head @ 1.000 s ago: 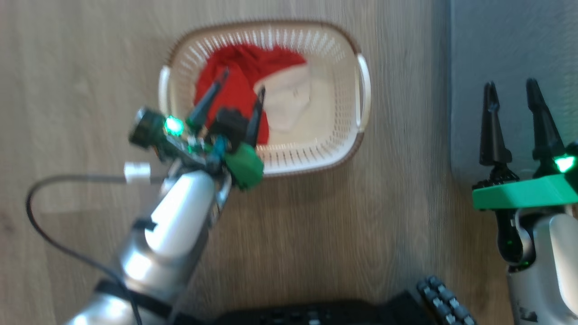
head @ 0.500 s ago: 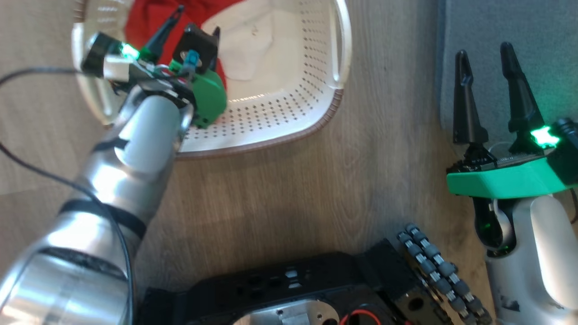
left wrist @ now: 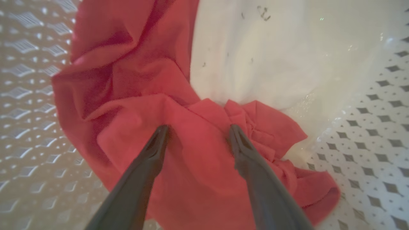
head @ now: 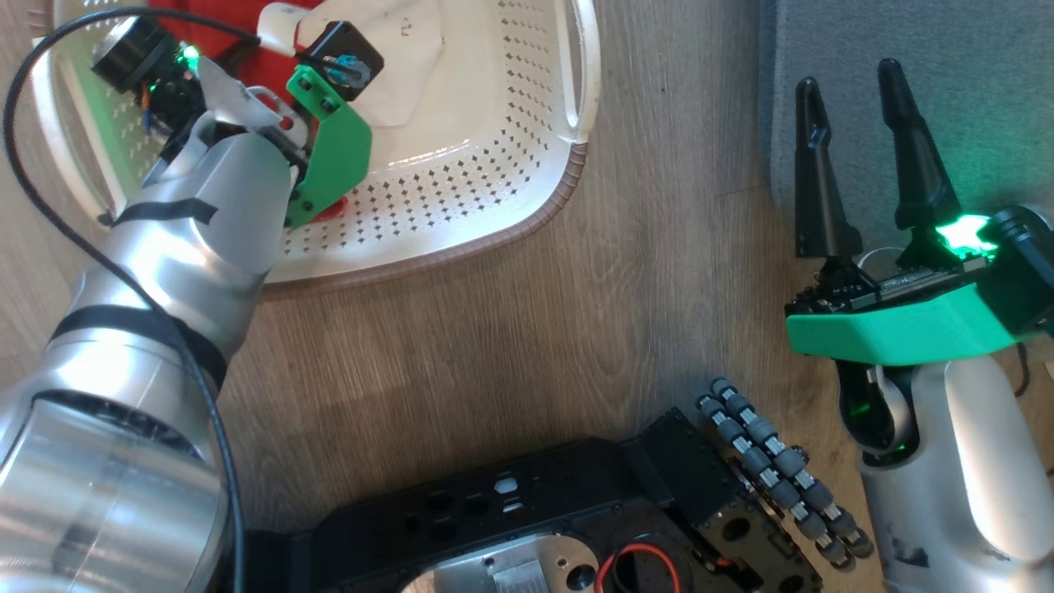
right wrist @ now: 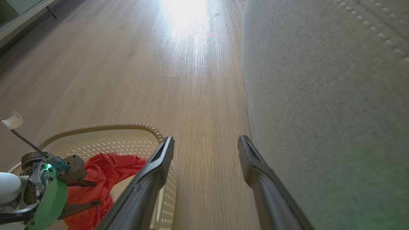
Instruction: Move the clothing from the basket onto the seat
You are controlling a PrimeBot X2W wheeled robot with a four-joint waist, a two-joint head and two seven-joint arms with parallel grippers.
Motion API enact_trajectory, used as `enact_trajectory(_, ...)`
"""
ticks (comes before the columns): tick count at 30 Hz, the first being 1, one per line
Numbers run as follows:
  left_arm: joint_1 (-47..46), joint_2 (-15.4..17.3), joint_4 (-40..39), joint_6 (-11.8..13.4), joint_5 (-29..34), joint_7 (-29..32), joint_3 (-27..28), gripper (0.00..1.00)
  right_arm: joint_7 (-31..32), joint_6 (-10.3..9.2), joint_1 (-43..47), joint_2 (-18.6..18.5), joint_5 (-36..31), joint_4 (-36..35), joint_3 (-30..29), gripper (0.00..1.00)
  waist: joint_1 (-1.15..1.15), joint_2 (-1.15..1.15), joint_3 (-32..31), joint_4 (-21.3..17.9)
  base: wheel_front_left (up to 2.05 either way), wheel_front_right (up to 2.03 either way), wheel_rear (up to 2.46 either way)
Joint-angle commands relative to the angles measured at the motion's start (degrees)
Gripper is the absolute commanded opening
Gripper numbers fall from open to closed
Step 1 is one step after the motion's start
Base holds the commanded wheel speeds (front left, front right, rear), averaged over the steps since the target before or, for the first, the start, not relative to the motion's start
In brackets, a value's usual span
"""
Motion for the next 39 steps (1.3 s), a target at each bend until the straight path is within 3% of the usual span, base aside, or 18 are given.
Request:
enact_trajectory(1, 0.02, 1.48, -0.49, -0.27, 0.48, 1.55, 0.14, 1.0, -0.11, -0.03, 3.03, 0.17, 0.81, -0.08, 0.27, 1.0, -0.01, 0.0, 0.07, -0.22, 0.0, 0.0, 0.0)
enact_trajectory(9, -0.59, 2.95, -0.36, -2.57, 1.2, 11.3, -1.91, 1.0, -0.11, -0.03, 4.28, 0.44, 1.43, -0.35, 0.29, 1.0, -0.01, 0.0, 0.32, -0.91, 0.0, 0.0, 0.0)
enact_trajectory(20, 0.08, 3.4, -0.35, -4.2, -1.07, 12.94, -1.85, 1.0, -0.11, -0.03, 5.3, 0.51, 1.9, -0.82, -0.2, 1.0, -0.01, 0.0, 1.02, -0.91, 0.0, 0.0, 0.0)
enact_trajectory(21, 0.16, 3.41, -0.35, -4.27, -1.45, 12.97, -1.68, 0.92, -0.11, -0.03, 5.31, 0.51, 1.97, -0.88, -0.22, 1.0, -0.01, 0.0, 1.07, -0.93, 0.0, 0.0, 0.0)
enact_trajectory(22, 0.2, 3.41, -0.35, -4.42, -1.79, 13.21, -1.53, 0.2, -0.11, -0.03, 5.3, 0.51, 2.05, -0.93, -0.24, 1.0, -0.01, 0.0, 1.11, -0.95, 0.0, 0.0, 0.0)
enact_trajectory(23, 0.2, 3.38, -0.35, -4.69, -1.94, 13.38, -1.59, 0.0, -0.11, -0.03, 5.3, 0.51, 2.13, -1.0, -0.26, 1.0, -0.01, 0.0, 1.16, -0.95, 0.0, 0.0, 0.0)
enact_trajectory(33, 0.13, 3.69, -0.34, -2.83, -3.66, 11.25, -1.19, 0.0, -0.11, -0.03, 3.49, 0.52, 2.39, -0.68, 0.12, 1.0, -0.01, 0.0, 1.08, -0.9, 0.0, 0.0, 0.0)
enact_trajectory(39, 1.04, 3.94, -0.34, -0.73, -6.01, 6.56, 0.13, 0.0, -0.11, -0.03, 0.85, 0.52, 2.56, 0.33, -0.31, 1.0, -0.01, 0.0, -1.56, -0.94, 0.0, 0.0, 0.0)
